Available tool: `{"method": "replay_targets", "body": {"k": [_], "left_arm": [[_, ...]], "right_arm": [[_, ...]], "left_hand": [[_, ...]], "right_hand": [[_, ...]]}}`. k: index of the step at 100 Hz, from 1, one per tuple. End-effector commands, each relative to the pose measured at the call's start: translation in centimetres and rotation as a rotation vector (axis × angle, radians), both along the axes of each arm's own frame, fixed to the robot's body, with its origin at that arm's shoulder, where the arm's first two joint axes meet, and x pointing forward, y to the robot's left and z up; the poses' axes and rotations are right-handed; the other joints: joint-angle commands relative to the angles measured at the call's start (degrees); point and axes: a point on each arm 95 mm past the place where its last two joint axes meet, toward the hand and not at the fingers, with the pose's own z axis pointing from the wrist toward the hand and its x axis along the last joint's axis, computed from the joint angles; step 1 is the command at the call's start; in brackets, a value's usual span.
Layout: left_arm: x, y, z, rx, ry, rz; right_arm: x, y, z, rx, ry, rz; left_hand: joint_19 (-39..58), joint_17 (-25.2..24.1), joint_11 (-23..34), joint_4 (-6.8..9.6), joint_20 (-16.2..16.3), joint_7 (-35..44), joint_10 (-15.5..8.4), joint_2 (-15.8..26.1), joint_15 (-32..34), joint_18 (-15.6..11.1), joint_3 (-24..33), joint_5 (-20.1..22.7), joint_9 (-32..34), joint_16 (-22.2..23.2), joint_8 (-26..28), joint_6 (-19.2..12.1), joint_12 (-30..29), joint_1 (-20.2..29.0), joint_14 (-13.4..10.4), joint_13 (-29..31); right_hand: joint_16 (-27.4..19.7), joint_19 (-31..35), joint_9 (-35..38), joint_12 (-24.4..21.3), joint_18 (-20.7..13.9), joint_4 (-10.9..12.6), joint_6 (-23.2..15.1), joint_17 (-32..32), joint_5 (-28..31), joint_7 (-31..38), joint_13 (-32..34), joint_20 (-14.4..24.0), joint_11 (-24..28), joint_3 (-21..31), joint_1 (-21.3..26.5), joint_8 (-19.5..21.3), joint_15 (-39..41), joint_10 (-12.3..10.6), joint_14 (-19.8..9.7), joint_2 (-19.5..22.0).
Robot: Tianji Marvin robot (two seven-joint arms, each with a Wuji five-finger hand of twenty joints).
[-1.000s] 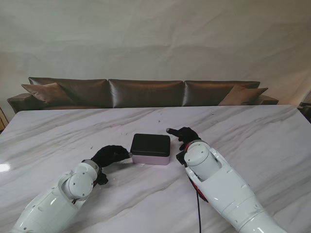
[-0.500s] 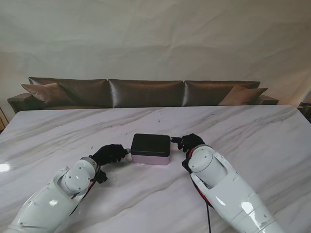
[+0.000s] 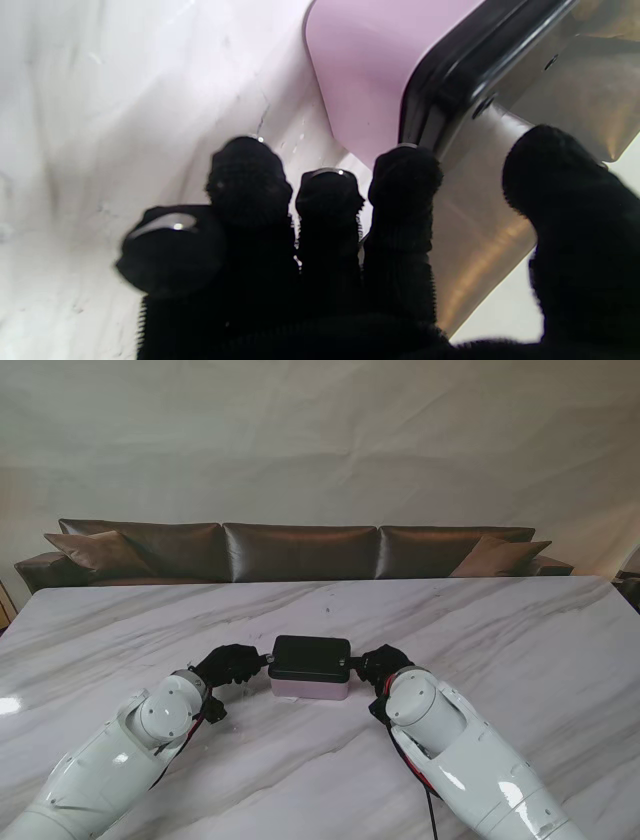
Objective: Refill a tissue box and feed the first sheet
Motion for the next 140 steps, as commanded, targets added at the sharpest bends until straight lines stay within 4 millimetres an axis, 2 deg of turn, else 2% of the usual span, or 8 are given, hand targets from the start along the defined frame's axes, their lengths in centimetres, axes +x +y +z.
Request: {"method": "replay_targets", "body": {"k": [1,61,82,93,125,128,135,140], "left_arm": [[0.1,-0.6,0.0,-0.01,0.009,-0.016],[1.1,-1.5,-0.7,0.035,0.047,-0.043],[1.3,-1.6,-1.1,0.06,0.045,-0.05],[1.3,-1.5,-1.3,0.076,0.038,-0.056],[1.4,-1.2,-1.8,0.13,0.028,-0.066],[1.4,-1.2,-1.9,0.135,0.026,-0.067],[1.4,-1.2,-2.0,0.142,0.026,-0.068],[1.4,-1.2,-2.1,0.146,0.028,-0.071]], "right_arm": [[-0.1,0.4,-0.3,0.0,0.011,0.023],[0.6,1.2,-1.2,-0.029,0.018,0.046],[0.9,1.2,-1.6,-0.032,0.022,0.042],[1.1,1.3,-1.7,-0.038,0.021,0.044],[1.7,1.3,-2.2,-0.067,0.0,0.038],[1.7,1.3,-2.2,-0.07,-0.001,0.039],[1.9,1.4,-2.4,-0.076,0.001,0.041],[1.9,1.4,-2.5,-0.078,0.003,0.041]], "left_hand": [[-12.6,0.6,2.2,-1.4,1.2,2.0,-2.3,0.6,2.0,-1.3,0.4,2.1,2.0,0.8,2.3,-2.7,1.3,0.4,-0.2,2.1],[-10.3,2.5,6.9,0.56,1.1,7.7,-3.2,0.0,6.1,-0.9,1.5,7.1,7.2,1.3,5.3,-4.0,2.8,6.8,-1.3,6.1],[-9.3,3.9,8.0,2.9,1.1,9.4,-4.4,-2.6,7.2,-0.9,3.1,8.3,8.7,1.2,6.2,-5.4,3.1,12.0,-2.2,7.6],[-8.9,4.8,8.3,5.87,0.6,10.1,-5.3,-4.5,7.4,-1.2,4.2,8.3,9.0,1.0,6.6,-6.0,3.2,13.1,-3.1,8.3],[-7.9,6.5,9.5,10.0,0.2,11.3,-5.8,-7.8,8.3,-1.2,6.2,9.3,9.9,1.4,6.6,-4.4,3.7,13.4,-4.5,9.9],[-7.8,6.7,9.7,10.26,0.2,11.4,-5.8,-7.9,8.5,-1.2,6.4,9.4,10.0,1.5,6.6,-4.3,3.8,13.5,-4.6,10.0],[-7.6,6.8,10.3,11.88,0.1,12.2,-5.7,-8.4,8.8,-1.3,7.3,9.5,10.1,1.9,6.6,-3.9,4.1,13.5,-5.0,10.2],[-7.4,6.9,10.6,13.4,0.1,12.6,-5.5,-9.3,8.9,-1.2,8.4,9.9,10.2,2.2,6.6,-3.6,4.3,13.2,-5.1,10.4]], "right_hand": [[0.6,5.9,2.2,1.6,-6.1,1.0,-4.1,1.6,2.5,2.3,4.3,0.2,2.5,-0.2,1.6,1.7,4.5,-3.6,2.1,-2.6],[0.4,6.7,4.1,3.1,-6.4,4.1,-4.0,3.4,4.7,3.8,6.1,-0.2,3.5,-2.2,5.5,5.0,5.8,-4.3,1.2,-2.5],[0.4,7.1,4.8,3.2,-6.3,5.1,-3.6,3.8,5.5,4.0,6.6,-0.2,3.7,-2.2,6.4,5.5,6.0,-4.1,1.3,-2.2],[0.3,7.2,5.2,3.4,-6.2,5.9,-3.5,4.1,6.2,4.1,6.9,-0.3,3.8,-2.2,7.1,5.8,6.2,-4.0,1.2,-2.6],[0.9,8.3,8.1,4.8,-6.0,13.2,-0.7,5.8,10.5,3.8,7.5,-0.8,4.2,1.5,8.0,6.3,8.2,-3.2,0.7,-6.0],[0.9,8.4,8.4,5.1,-6.1,11.4,-0.7,5.9,10.2,4.4,7.5,-0.8,4.1,6.0,7.1,3.8,8.5,-3.1,0.6,-7.7],[1.2,8.6,8.8,5.4,-6.0,-0.6,-0.3,6.2,10.2,5.4,7.5,-0.8,4.3,17.3,6.5,1.3,9.0,-2.9,0.6,-12.1],[1.3,8.8,9.1,5.4,-6.0,-3.2,0.2,6.3,10.4,5.5,7.5,-0.8,4.4,19.7,6.6,1.0,9.4,-2.6,0.6,-13.3]]}}
